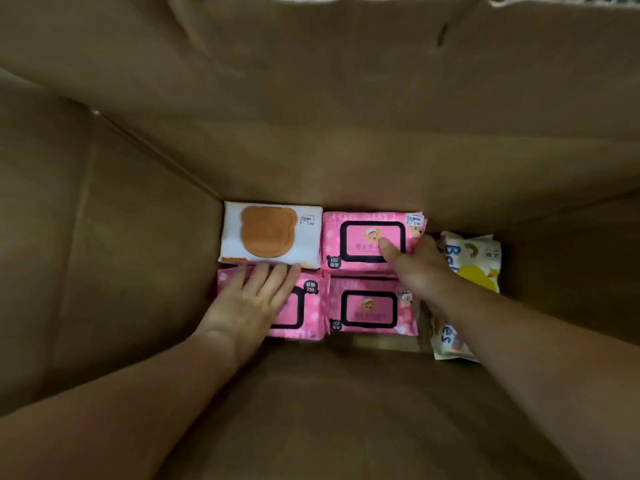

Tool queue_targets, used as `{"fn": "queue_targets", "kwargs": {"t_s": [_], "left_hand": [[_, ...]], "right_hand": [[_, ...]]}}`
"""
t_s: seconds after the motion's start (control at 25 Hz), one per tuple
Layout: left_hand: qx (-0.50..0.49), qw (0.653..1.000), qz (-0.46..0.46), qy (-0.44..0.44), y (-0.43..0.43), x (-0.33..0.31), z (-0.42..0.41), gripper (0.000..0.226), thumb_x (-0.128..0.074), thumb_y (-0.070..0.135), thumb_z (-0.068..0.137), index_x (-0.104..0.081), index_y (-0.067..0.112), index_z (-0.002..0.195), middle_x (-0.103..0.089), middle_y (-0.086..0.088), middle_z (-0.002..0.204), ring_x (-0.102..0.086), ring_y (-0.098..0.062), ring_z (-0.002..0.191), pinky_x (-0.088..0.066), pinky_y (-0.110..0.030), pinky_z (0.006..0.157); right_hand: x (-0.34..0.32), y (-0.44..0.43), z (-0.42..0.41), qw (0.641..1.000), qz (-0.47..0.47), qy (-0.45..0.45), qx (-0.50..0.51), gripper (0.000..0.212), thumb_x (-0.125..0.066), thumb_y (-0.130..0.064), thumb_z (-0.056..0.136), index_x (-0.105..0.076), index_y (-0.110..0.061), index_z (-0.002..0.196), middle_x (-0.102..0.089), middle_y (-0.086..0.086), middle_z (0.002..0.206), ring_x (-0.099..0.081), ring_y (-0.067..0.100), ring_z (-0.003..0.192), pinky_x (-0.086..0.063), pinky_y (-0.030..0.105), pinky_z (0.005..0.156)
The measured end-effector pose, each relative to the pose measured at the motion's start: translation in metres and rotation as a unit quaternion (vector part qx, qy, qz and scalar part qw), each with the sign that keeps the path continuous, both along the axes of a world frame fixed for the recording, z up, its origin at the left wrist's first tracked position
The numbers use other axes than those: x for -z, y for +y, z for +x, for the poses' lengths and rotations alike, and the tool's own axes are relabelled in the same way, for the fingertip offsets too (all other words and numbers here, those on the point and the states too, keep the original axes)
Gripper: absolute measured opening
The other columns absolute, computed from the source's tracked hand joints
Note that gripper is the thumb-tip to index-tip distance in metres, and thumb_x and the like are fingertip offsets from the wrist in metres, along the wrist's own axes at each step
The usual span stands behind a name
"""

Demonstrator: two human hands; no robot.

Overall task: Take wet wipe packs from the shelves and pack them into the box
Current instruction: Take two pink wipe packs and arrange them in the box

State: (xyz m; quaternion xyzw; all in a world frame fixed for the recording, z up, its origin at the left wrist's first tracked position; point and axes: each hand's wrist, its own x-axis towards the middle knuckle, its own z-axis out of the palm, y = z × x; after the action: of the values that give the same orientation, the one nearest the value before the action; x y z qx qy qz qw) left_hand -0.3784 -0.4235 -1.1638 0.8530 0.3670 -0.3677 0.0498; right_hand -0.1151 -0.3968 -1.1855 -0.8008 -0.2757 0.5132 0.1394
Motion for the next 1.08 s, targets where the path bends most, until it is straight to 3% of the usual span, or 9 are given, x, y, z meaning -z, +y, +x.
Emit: {"fn": "queue_targets", "kwargs": {"t_s": [0.08,0.16,0.24,0.4,0.48,0.6,0.72,0.96,1.08], "left_hand": [[-0.036,0.998,0.052,-0.013,0.006,0.001,-0.006,0.099,-0.067,0.024,0.085,-0.006,-0.005,0.157,-0.039,-0.025,0.143,-0.048,-0.042,0.122,-0.049,-0.050,0.096],[-0.067,0.997,0.046,-0.018,0.015,0.000,-0.012,0.103,-0.091,0.009,0.046,-0.052,-0.007,0.140,-0.060,-0.026,0.112,-0.063,-0.045,0.086,-0.058,-0.045,0.057],[-0.099,0.994,0.029,-0.025,0.015,-0.004,-0.006,0.101,-0.093,-0.002,0.036,-0.060,-0.009,0.130,-0.063,-0.027,0.107,-0.065,-0.048,0.077,-0.056,-0.042,0.043],[-0.214,0.975,-0.055,-0.029,0.016,-0.019,0.008,0.092,-0.072,0.021,0.086,-0.016,0.009,0.158,-0.026,-0.014,0.152,-0.038,-0.037,0.136,-0.050,-0.041,0.101],[-0.321,0.936,-0.112,-0.088,0.022,-0.036,0.012,0.066,-0.067,0.030,0.087,-0.039,0.013,0.145,-0.037,-0.011,0.145,-0.044,-0.032,0.130,-0.048,-0.041,0.101],[-0.518,0.817,-0.176,-0.185,0.033,-0.069,0.024,0.044,-0.060,0.044,0.089,-0.060,0.015,0.123,-0.064,-0.004,0.118,-0.060,-0.022,0.103,-0.046,-0.031,0.079],[-0.598,0.739,-0.218,-0.220,0.034,-0.117,0.035,0.040,-0.049,0.052,0.097,-0.064,0.020,0.115,-0.070,-0.006,0.117,-0.064,-0.024,0.111,-0.048,-0.038,0.099],[-0.641,0.679,-0.230,-0.274,0.029,-0.269,0.064,0.046,-0.041,0.066,0.096,-0.055,0.023,0.103,-0.060,0.001,0.107,-0.055,-0.021,0.102,-0.043,-0.031,0.090],[-0.619,0.682,-0.238,-0.308,0.035,-0.376,0.076,0.073,-0.040,0.082,0.082,-0.062,0.030,0.128,-0.068,-0.001,0.124,-0.063,-0.025,0.117,-0.043,-0.042,0.110]], "right_hand": [[0.004,0.004,0.007,0.999,-0.033,-0.014,-0.036,0.071,-0.061,-0.053,0.094,-0.037,-0.010,0.145,-0.050,0.008,0.146,-0.046,0.030,0.136,-0.036,0.033,0.106],[0.008,0.005,0.007,0.998,-0.049,-0.012,-0.042,0.076,-0.059,-0.055,0.094,-0.033,-0.007,0.148,-0.045,0.008,0.151,-0.043,0.031,0.139,-0.035,0.032,0.106],[0.003,0.006,0.003,0.998,-0.048,-0.030,-0.042,0.080,-0.059,-0.058,0.093,-0.031,-0.007,0.148,-0.045,0.009,0.152,-0.043,0.032,0.139,-0.036,0.033,0.107],[-0.016,0.007,0.007,0.990,-0.059,-0.076,-0.104,0.057,-0.053,-0.054,0.097,-0.053,-0.011,0.134,-0.059,0.009,0.135,-0.055,0.034,0.126,-0.042,0.033,0.095],[-0.032,0.001,0.012,0.988,-0.038,-0.093,-0.120,0.049,-0.050,-0.049,0.099,-0.057,-0.012,0.130,-0.062,0.011,0.132,-0.055,0.035,0.123,-0.042,0.033,0.095],[-0.070,-0.015,0.014,0.995,-0.016,-0.050,-0.081,0.047,-0.052,-0.053,0.096,-0.058,-0.022,0.131,-0.064,0.006,0.128,-0.058,0.029,0.119,-0.044,0.033,0.094],[-0.124,-0.033,0.007,1.000,0.007,-0.004,-0.024,0.053,-0.055,-0.061,0.090,-0.059,-0.029,0.132,-0.066,-0.002,0.126,-0.060,0.023,0.117,-0.046,0.034,0.096],[-0.266,-0.051,0.004,0.997,0.037,0.061,0.037,0.054,-0.062,-0.053,0.093,-0.056,-0.023,0.137,-0.064,-0.007,0.121,-0.058,0.010,0.112,-0.043,0.029,0.101],[-0.374,-0.052,0.015,0.994,0.055,0.071,0.059,0.056,-0.060,-0.059,0.089,-0.058,-0.024,0.133,-0.065,-0.012,0.117,-0.062,0.011,0.110,-0.047,0.038,0.104]]}}
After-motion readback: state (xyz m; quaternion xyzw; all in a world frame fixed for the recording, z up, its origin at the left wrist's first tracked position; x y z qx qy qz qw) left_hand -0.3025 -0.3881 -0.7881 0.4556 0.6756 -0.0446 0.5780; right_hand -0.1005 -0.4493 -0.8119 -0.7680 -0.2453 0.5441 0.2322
